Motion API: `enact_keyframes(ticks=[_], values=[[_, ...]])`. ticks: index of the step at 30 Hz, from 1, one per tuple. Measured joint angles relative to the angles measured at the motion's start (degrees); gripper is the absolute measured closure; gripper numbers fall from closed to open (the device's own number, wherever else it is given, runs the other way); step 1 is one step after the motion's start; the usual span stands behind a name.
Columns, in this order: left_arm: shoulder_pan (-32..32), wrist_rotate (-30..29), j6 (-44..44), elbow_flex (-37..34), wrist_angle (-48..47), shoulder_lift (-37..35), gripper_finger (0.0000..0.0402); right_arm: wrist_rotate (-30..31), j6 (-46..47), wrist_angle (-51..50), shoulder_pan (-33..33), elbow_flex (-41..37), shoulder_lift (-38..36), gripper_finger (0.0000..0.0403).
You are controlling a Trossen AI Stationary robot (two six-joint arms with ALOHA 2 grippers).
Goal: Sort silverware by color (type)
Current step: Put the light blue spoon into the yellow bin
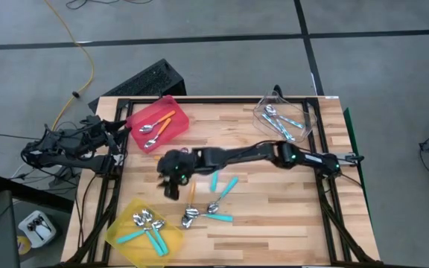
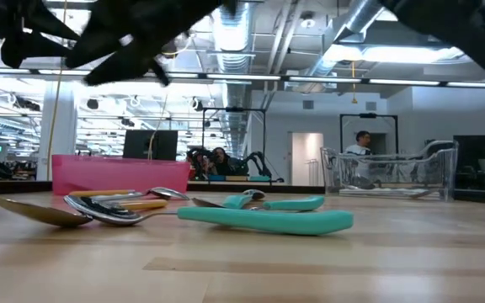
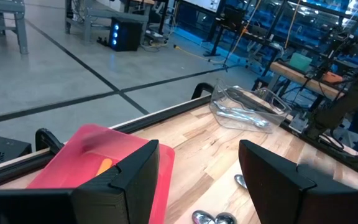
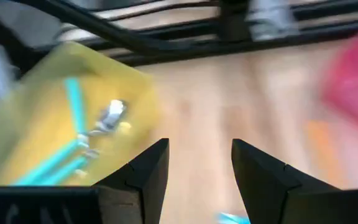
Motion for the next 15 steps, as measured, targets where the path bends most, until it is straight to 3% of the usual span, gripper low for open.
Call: enact_keyframes(ticks=[5,15], values=[[0.0,0.01,0.0,-0.01,0.02,0.0,0.0196,13.14,-3.03,-13.95,-1.01,0.09,-4.51,0.0205],[-0.01,0.04,0.0,-0.01,0.0,0.02,0.0196,21.6,-2.36,-47.85,-1.86,-0.27,-13.29,0.0205]])
